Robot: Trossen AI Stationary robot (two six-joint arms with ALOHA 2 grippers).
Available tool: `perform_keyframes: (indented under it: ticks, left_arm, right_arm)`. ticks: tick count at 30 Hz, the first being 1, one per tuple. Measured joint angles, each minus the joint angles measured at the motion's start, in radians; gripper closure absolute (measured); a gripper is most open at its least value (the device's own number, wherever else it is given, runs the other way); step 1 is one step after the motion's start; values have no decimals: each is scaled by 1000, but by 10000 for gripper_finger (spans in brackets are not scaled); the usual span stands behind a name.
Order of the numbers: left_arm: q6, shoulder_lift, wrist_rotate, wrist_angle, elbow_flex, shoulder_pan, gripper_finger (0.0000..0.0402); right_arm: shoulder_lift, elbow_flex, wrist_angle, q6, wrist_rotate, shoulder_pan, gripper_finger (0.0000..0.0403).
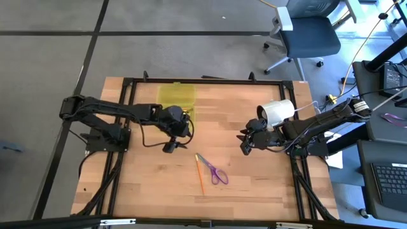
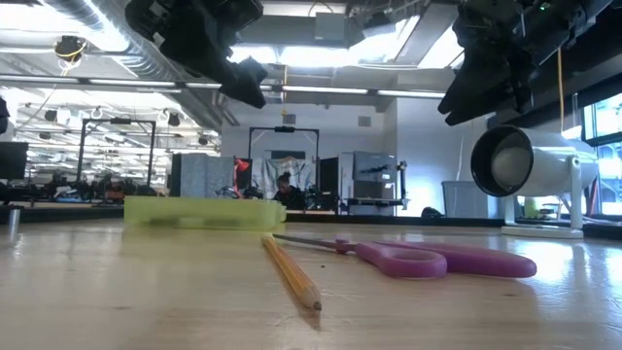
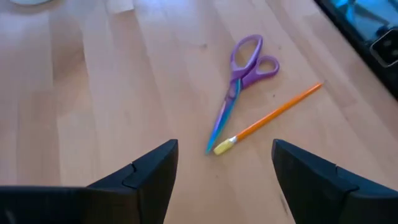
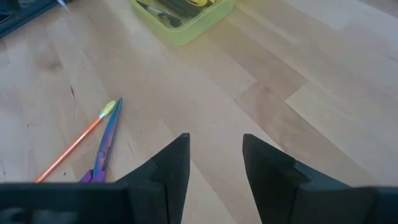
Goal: Pick & place school supplies into a supply box
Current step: Put the pencil into the yellow supply box
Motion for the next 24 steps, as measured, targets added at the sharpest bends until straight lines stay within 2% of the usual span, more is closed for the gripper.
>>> perform_keyframes:
  ticks: [8, 10, 14, 20, 24]
  left_arm:
    - [-40, -1, 15, -1, 0, -12, 151]
    - [-35, -2, -9, 0, 0, -12, 151]
    - [85, 31, 11, -19, -1, -13, 151]
    - [212, 141, 29, 60, 18, -18, 151]
    - [279, 240, 118, 53, 76, -18, 151]
  right_arm:
    - [0, 0, 1, 28, 0, 0, 251]
    - [0, 0, 0, 29, 1, 0, 251]
    - [0, 0, -1, 48, 3, 0, 251]
    - [0, 0, -4, 49, 24, 0, 251]
    - [0, 0, -12, 48, 27, 0, 251]
